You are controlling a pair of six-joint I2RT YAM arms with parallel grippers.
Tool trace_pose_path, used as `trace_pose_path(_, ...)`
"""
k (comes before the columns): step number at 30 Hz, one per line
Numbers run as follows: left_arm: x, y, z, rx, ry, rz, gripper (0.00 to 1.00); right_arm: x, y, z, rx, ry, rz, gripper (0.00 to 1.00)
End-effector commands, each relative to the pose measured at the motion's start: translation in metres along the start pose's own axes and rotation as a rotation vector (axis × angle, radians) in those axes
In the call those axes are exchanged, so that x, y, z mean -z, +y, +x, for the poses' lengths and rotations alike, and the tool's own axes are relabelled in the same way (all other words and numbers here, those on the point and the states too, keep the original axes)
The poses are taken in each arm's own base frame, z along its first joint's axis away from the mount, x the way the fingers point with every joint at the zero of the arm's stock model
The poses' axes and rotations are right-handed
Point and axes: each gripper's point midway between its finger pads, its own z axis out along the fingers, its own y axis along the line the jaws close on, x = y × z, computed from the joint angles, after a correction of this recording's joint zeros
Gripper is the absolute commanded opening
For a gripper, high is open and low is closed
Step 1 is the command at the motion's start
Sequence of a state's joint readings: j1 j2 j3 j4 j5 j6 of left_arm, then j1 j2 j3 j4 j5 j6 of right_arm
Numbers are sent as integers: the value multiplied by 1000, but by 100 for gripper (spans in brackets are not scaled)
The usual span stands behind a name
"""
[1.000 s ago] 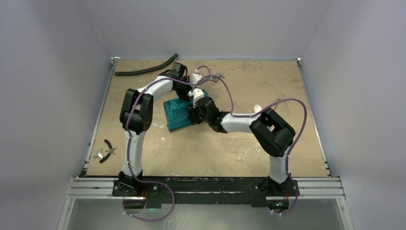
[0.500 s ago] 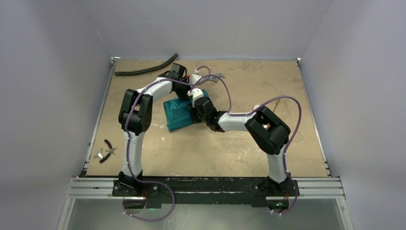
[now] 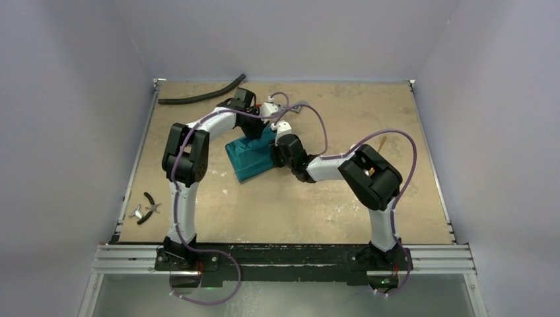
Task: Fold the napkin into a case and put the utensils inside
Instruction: Rotate the 2/3-rectangle-folded napkin at the center of the board.
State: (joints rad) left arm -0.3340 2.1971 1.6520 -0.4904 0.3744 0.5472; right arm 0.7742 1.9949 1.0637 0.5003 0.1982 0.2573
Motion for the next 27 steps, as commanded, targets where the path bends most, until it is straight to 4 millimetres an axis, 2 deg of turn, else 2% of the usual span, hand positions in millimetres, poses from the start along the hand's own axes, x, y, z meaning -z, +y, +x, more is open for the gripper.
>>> trace_pose_path(1,8,-5,26,-34,81,19,6,-6,-29,-2,-103,-31,73,32)
trace_pose_path(10,8,-10,37,-60,112,36,6,-13,-42,-19,-164,-74,103,32)
trace_pose_path(15,12,-17,39,-16,118,55,6,-10,-39,-41,-183,-113,88,40)
trace_pose_path(18,24,-32,36,60,95,92,6,-3,-37,-56,-180,-129,74,44)
trace_pose_path(24,53,-86,38,220,45,230,7,23,-32,-75,-181,-121,4,43)
trace_pose_path(27,67,-93,36,289,29,245,9,40,-32,-75,-177,-98,3,44)
